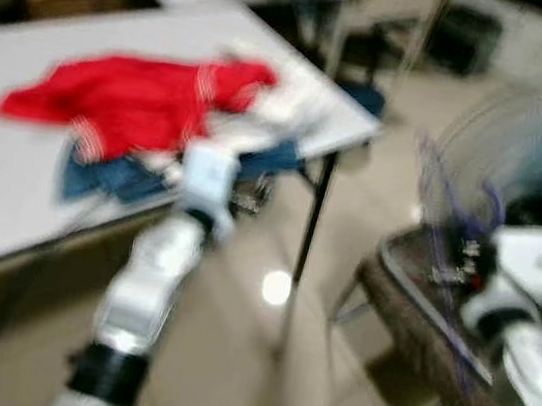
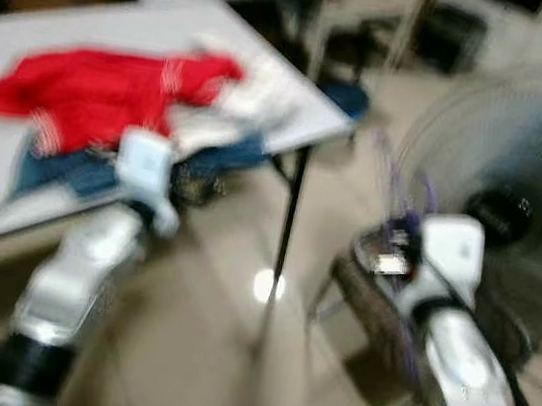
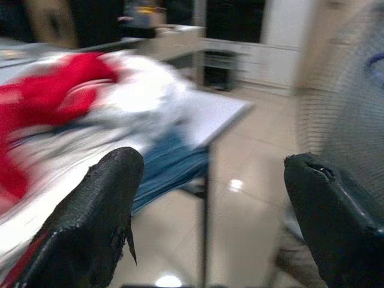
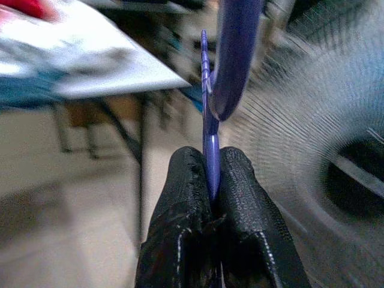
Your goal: Hang hanger
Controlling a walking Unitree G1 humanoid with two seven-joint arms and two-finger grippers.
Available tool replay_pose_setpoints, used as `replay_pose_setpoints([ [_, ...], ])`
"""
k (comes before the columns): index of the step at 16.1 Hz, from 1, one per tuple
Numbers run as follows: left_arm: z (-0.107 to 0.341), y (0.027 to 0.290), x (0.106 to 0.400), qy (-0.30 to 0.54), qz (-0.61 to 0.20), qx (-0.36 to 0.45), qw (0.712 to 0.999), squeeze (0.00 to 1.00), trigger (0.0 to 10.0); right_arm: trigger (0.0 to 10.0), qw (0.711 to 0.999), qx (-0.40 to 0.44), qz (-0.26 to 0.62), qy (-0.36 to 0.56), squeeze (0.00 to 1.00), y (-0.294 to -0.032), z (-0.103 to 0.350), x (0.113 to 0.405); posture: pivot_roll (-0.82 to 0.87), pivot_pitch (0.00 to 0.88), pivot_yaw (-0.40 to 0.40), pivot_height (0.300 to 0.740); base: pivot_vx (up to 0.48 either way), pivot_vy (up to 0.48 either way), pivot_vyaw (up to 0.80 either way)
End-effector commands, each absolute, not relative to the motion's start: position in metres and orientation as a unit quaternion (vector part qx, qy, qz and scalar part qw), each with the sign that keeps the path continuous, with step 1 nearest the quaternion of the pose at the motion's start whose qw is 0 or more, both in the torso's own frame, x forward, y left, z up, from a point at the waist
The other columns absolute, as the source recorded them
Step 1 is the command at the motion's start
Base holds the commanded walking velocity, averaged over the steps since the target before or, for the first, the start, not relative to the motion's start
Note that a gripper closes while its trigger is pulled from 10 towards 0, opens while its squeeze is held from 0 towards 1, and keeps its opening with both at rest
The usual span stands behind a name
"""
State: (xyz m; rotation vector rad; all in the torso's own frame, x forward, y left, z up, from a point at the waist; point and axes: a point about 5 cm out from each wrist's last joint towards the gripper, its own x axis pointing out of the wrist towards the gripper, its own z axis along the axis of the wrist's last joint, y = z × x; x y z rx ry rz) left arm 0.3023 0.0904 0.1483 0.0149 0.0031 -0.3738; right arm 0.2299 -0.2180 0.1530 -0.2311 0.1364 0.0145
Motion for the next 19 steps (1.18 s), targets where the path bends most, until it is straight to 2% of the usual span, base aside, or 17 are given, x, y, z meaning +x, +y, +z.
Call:
replay_pose_setpoints([
  [1,0.155,0.1,0.305,-0.01,-0.173,0.016,0.985,0.0,10.0,10.0,0.992,-0.115,0.015,0.049,0.0,-0.213,0.16,0.233,-0.12,0.035,-0.003,0.74,0.322,0.0,0.0],
  [5,0.155,0.1,0.306,-0.013,-0.17,0.021,0.985,0.0,10.0,10.0,0.991,-0.124,0.029,0.044,0.0,-0.209,0.161,0.234,-0.12,0.031,-0.005,0.74,0.33,0.0,0.0],
  [7,0.161,0.103,0.308,-0.032,-0.158,0.025,0.987,0.0,10.0,10.0,0.98,-0.171,0.09,0.041,0.0,-0.195,0.162,0.232,-0.12,0.03,-0.003,0.74,0.338,0.0,0.8],
  [13,0.176,0.111,0.31,-0.081,-0.131,0.019,0.988,0.0,10.0,10.0,0.978,-0.178,0.105,0.006,0.0,-0.188,0.168,0.233,-0.11,0.024,-0.002,0.74,0.356,0.0,0.8],
  [16,0.169,0.102,0.308,-0.059,-0.172,0.038,0.983,0.0,10.0,10.0,0.985,-0.15,0.088,-0.004,0.0,-0.19,0.17,0.233,-0.11,0.021,-0.001,0.74,0.216,0.0,0.0],
  [17,0.163,0.096,0.305,-0.046,-0.209,0.034,0.976,0.17,10.0,10.0,0.985,-0.153,0.078,-0.003,0.0,-0.193,0.169,0.234,-0.11,0.018,0.0,0.74,0.0,0.0,0.0],
  [18,0.158,0.095,0.304,-0.031,-0.226,0.026,0.973,1.0,10.0,10.0,0.986,-0.152,0.073,-0.004,0.0,-0.194,0.169,0.234,-0.11,0.018,0.001,0.74,0.0,0.0,0.0],
  [19,0.156,0.095,0.305,-0.023,-0.228,0.029,0.973,1.0,10.0,10.0,0.986,-0.151,0.073,-0.004,0.0,-0.195,0.169,0.234,-0.11,0.015,0.003,0.74,0.0,0.0,0.0],
])
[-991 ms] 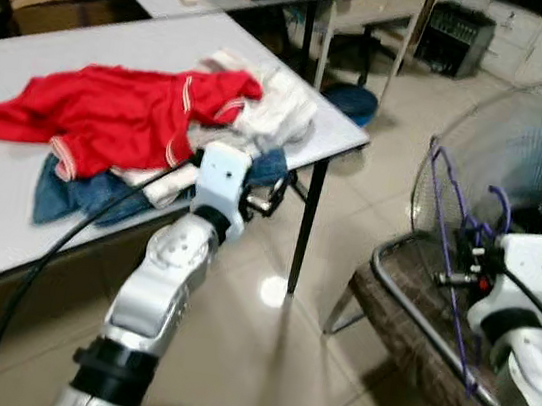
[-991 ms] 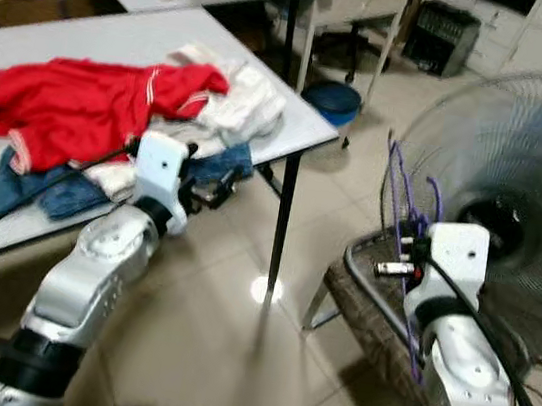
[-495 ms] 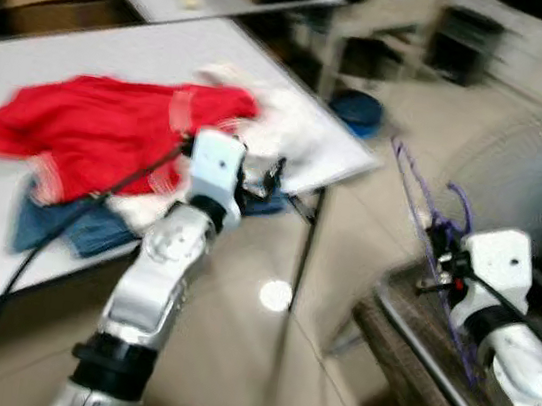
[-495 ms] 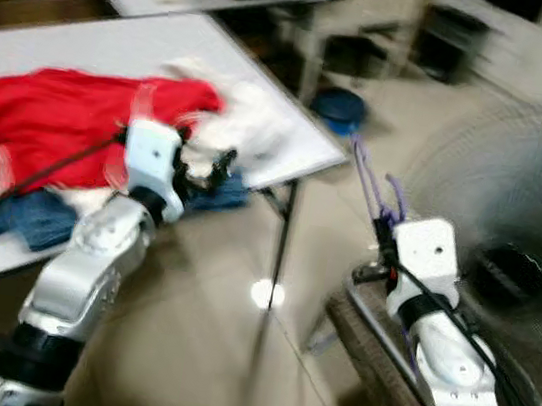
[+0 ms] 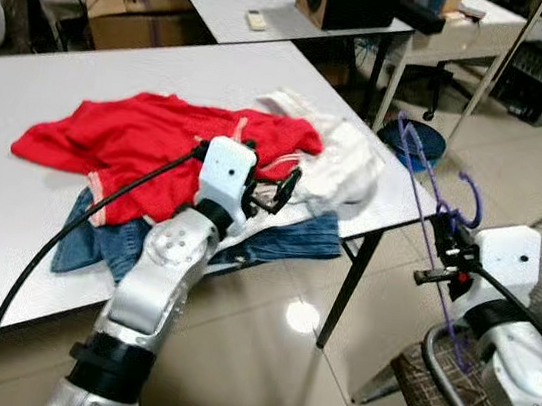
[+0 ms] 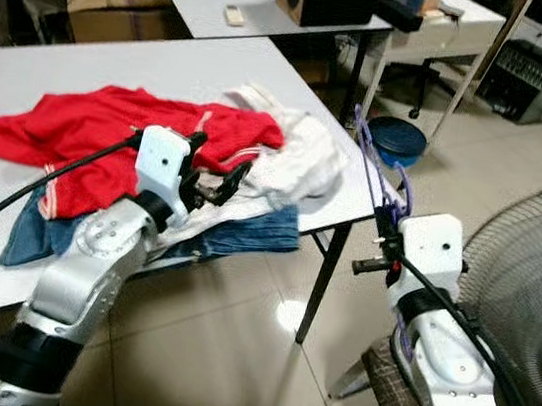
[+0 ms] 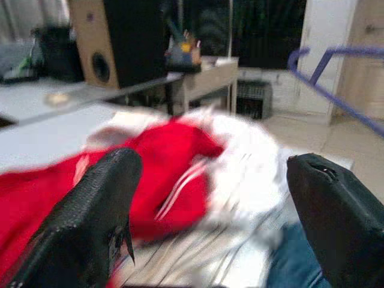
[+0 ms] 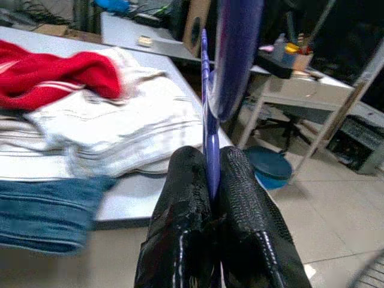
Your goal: Hang hanger
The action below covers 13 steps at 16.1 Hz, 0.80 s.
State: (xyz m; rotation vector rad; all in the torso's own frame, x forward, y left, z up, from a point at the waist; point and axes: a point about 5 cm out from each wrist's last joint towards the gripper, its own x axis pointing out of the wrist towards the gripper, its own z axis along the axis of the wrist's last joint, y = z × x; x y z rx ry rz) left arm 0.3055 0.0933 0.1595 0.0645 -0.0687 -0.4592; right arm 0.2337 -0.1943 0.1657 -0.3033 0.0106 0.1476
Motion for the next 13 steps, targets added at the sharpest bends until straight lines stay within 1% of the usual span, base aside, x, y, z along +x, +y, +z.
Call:
replay_pose_setpoints([
  [1,0.153,0.097,0.31,-0.014,-0.217,0.044,0.975,1.0,10.0,10.0,0.986,-0.149,0.071,-0.006,0.0,-0.195,0.169,0.234,-0.11,0.008,0.007,0.74,0.0,0.0,0.0],
  [3,0.151,0.098,0.316,-0.011,-0.209,0.062,0.976,1.0,10.0,10.0,0.987,-0.147,0.067,-0.008,0.0,-0.196,0.169,0.234,-0.12,0.0,0.011,0.74,0.0,0.0,0.0],
  [4,0.148,0.098,0.326,-0.005,-0.194,0.103,0.975,0.0,10.0,10.0,0.987,-0.145,0.064,-0.008,0.0,-0.195,0.168,0.235,-0.12,0.0,0.013,0.74,0.0,0.0,0.0],
  [7,0.144,0.096,0.335,0.008,-0.205,0.134,0.969,0.0,10.0,10.0,0.988,-0.142,0.066,-0.004,0.0,-0.193,0.167,0.234,-0.12,0.0,0.016,0.74,0.0,0.0,0.0],
  [9,0.145,0.09,0.34,0.014,-0.223,0.109,0.969,0.0,10.0,10.0,0.987,-0.143,0.067,-0.003,0.0,-0.192,0.166,0.234,-0.13,0.0,0.019,0.74,0.0,0.0,0.0],
  [11,0.145,0.086,0.344,0.017,-0.232,0.108,0.967,0.0,10.0,10.0,0.987,-0.144,0.067,-0.003,0.0,-0.193,0.166,0.234,-0.13,0.0,0.022,0.74,0.0,0.0,0.0],
  [13,0.142,0.086,0.348,0.025,-0.228,0.122,0.966,0.0,10.0,10.0,0.987,-0.144,0.066,-0.002,0.0,-0.193,0.166,0.233,-0.13,0.0,0.024,0.74,0.0,0.0,0.0],
])
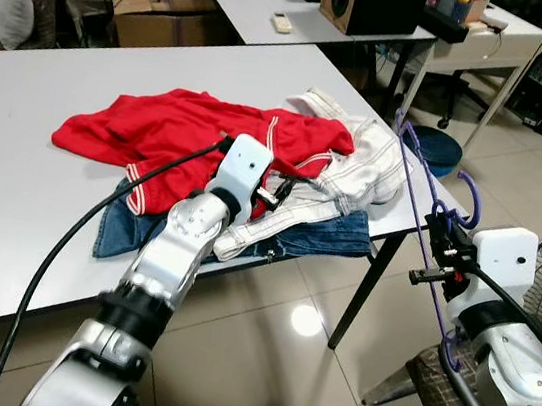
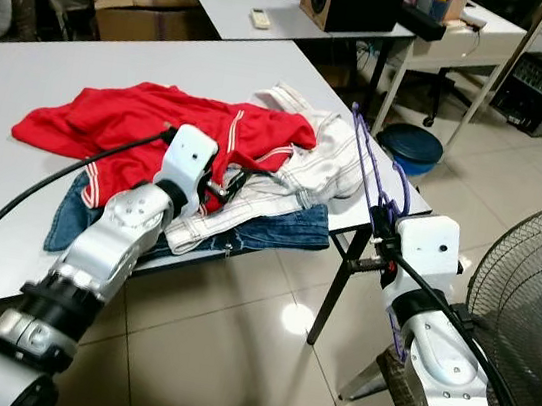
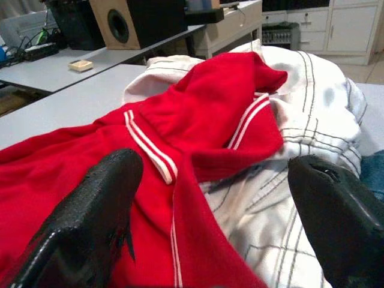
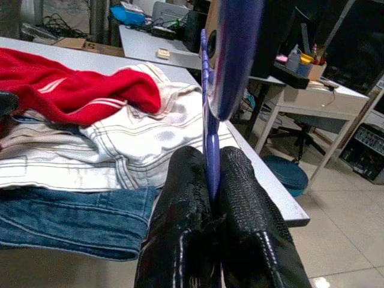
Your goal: Hang hanger
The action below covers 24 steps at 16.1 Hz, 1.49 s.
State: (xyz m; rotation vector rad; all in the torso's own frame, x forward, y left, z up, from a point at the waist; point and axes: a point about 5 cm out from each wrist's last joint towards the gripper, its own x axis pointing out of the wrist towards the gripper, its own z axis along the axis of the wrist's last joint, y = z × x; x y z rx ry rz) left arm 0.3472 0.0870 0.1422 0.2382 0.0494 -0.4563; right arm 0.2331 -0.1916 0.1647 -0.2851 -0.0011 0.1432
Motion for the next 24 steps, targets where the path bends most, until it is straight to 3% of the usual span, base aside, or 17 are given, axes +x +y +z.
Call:
replay_pose_setpoints([
  [1,0.141,0.087,0.349,0.026,-0.228,0.131,0.964,0.0,10.0,10.0,0.987,-0.144,0.066,-0.002,0.0,-0.193,0.165,0.232,-0.13,0.0,0.025,0.74,0.0,0.0,0.0],
  [2,0.14,0.087,0.35,0.028,-0.229,0.137,0.963,0.0,7.9,10.0,0.987,-0.144,0.066,-0.001,0.0,-0.193,0.165,0.232,-0.13,0.0,0.025,0.74,0.0,0.0,0.0],
  [3,0.138,0.088,0.352,0.029,-0.229,0.157,0.96,0.0,2.4,10.0,0.987,-0.144,0.067,-0.001,0.0,-0.193,0.164,0.232,-0.13,0.0,0.025,0.74,0.0,0.0,0.0],
  [5,0.137,0.09,0.353,0.034,-0.223,0.171,0.959,0.0,0.0,10.0,0.987,-0.145,0.068,-0.001,0.0,-0.192,0.165,0.233,-0.13,0.0,0.025,0.74,0.0,0.0,0.0],
  [24,0.132,0.101,0.364,0.079,-0.194,0.17,0.963,0.0,0.0,10.0,0.988,-0.137,0.076,-0.013,0.0,-0.19,0.167,0.235,-0.12,0.0,0.029,0.74,0.0,0.0,0.0],
])
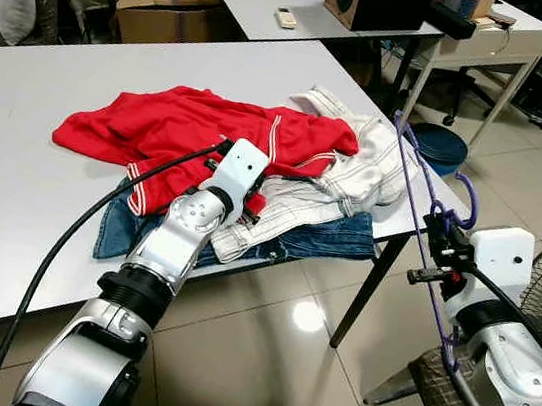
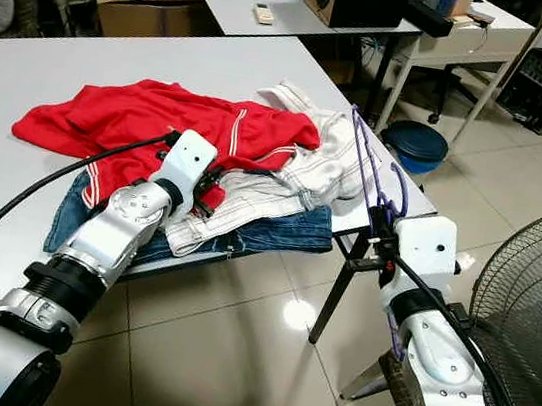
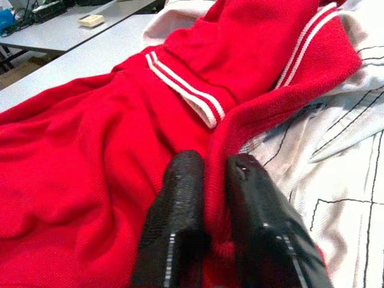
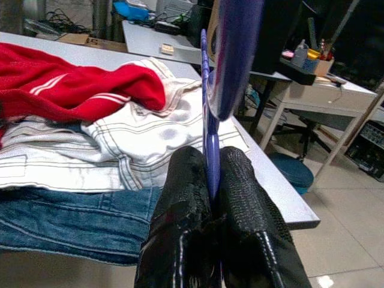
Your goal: Hang hanger
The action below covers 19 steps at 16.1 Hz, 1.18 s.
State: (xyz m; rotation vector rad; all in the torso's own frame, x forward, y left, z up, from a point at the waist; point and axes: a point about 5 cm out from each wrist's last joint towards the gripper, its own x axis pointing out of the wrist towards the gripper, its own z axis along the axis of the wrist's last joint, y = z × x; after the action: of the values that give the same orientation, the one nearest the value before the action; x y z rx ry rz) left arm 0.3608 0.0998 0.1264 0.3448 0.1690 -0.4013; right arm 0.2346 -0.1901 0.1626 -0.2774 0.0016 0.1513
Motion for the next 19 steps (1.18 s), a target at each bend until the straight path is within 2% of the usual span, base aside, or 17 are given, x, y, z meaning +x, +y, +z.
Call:
replay_pose_setpoints([
  [1,0.136,0.101,0.365,0.065,-0.195,0.163,0.965,0.0,0.0,10.0,0.987,-0.136,0.087,-0.016,0.0,-0.191,0.168,0.234,-0.12,0.0,0.03,0.74,0.0,0.0,0.0],
  [6,0.195,0.11,0.375,-0.076,-0.173,0.144,0.971,0.0,0.0,10.0,0.973,-0.103,0.205,-0.031,0.0,-0.179,0.176,0.216,-0.12,0.0,0.032,0.74,0.0,0.0,0.0],
  [10,0.243,0.116,0.375,-0.152,-0.191,0.162,0.956,0.0,0.0,10.0,0.956,-0.045,0.29,0.001,0.0,-0.16,0.17,0.207,-0.11,0.0,0.028,0.74,0.0,0.0,0.0],
  [15,0.255,0.115,0.369,-0.163,-0.213,0.172,0.948,0.0,0.0,10.0,0.948,-0.021,0.317,0.034,0.0,-0.151,0.159,0.205,-0.09,0.0,0.035,0.74,0.0,0.0,0.0],
  [19,0.256,0.101,0.357,-0.154,-0.302,0.191,0.921,0.0,0.0,10.0,0.953,0.009,0.299,0.053,0.0,-0.147,0.15,0.229,-0.08,0.0,0.05,0.74,0.0,0.0,0.0],
])
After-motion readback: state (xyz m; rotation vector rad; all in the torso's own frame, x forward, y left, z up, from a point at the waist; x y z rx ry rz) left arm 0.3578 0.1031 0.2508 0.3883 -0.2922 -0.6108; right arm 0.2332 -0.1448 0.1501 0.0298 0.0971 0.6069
